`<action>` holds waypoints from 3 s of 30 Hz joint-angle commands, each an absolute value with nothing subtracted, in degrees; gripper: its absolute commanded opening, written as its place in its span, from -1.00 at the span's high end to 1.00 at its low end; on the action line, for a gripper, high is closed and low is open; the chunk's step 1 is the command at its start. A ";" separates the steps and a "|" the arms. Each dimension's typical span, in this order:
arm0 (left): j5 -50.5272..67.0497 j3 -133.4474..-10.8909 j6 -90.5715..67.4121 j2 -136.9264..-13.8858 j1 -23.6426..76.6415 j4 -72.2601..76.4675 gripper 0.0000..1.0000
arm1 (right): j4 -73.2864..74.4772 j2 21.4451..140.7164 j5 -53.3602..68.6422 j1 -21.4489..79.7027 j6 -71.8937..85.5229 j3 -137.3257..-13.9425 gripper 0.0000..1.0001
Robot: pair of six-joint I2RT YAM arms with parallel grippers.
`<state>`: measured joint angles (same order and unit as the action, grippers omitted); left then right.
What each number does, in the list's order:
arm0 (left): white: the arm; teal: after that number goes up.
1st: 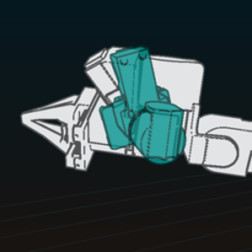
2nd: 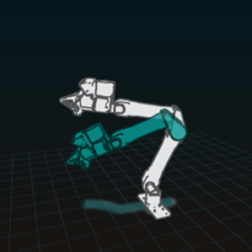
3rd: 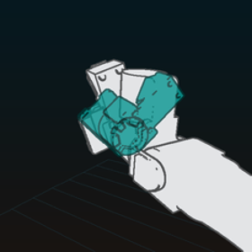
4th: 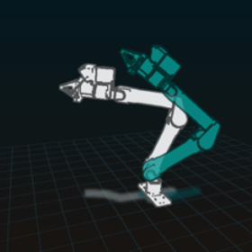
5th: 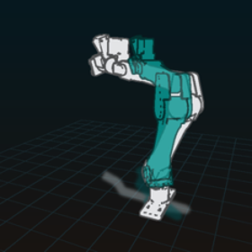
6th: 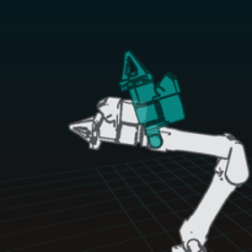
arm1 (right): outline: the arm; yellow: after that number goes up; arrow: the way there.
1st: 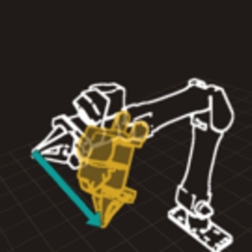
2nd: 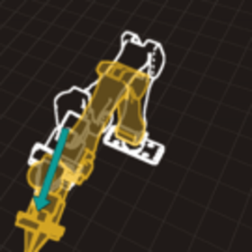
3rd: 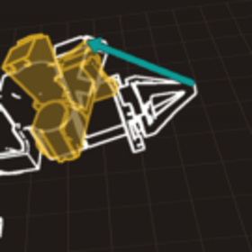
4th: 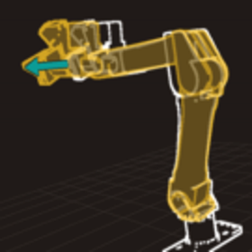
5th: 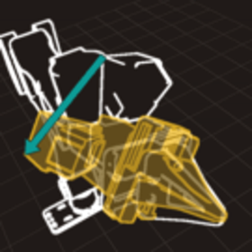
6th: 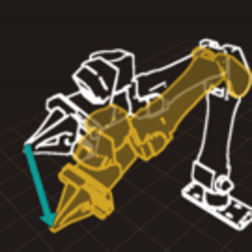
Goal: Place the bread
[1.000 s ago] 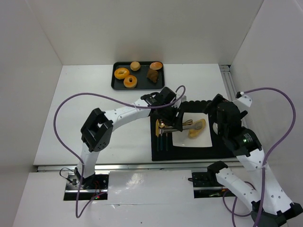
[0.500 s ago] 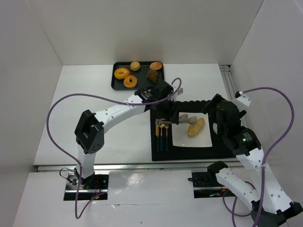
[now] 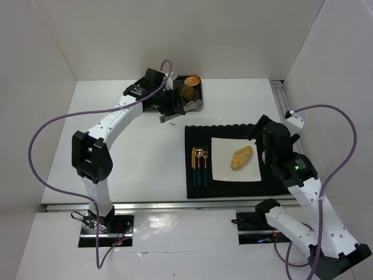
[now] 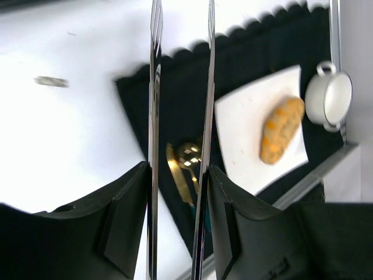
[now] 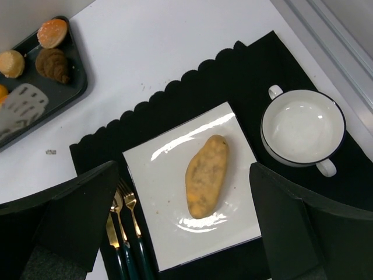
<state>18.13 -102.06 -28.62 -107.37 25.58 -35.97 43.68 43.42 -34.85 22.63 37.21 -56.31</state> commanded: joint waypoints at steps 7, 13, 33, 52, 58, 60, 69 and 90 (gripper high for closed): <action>24.26 -107.57 -31.45 -115.11 16.62 -30.77 -0.09 | 39.64 46.14 -35.24 23.03 35.95 -56.51 -1.00; 19.71 -116.08 -33.22 -122.86 16.61 -30.15 -0.17 | 38.50 49.13 -34.72 23.03 35.95 -57.04 -1.00; 17.14 -128.85 -33.74 -136.84 17.13 -34.19 -0.30 | 37.97 50.19 -35.24 23.03 34.37 -56.51 -1.00; 20.56 -133.86 -36.47 -140.45 18.72 -31.55 -0.29 | 38.50 49.66 -35.77 23.03 34.37 -55.46 -1.00; 19.96 -131.50 -37.00 -137.73 18.20 -31.03 0.31 | 39.02 49.13 -35.77 23.03 34.37 -55.46 -1.00; 19.95 -130.17 -37.00 -136.06 18.19 -31.03 0.40 | 39.02 49.13 -35.77 23.03 34.37 -55.46 -1.00; 19.42 -119.98 -35.25 -122.54 17.14 -29.36 0.86 | 39.55 48.08 -35.24 23.03 34.89 -55.46 -1.00; 23.99 -84.13 -24.43 -95.72 37.69 -28.66 1.00 | 41.31 44.74 -34.72 23.03 34.89 -56.07 -1.00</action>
<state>21.93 -88.42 -25.63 -100.57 34.83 -32.10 40.80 46.50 -33.87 22.63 34.87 -54.92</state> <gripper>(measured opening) 0.388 0.999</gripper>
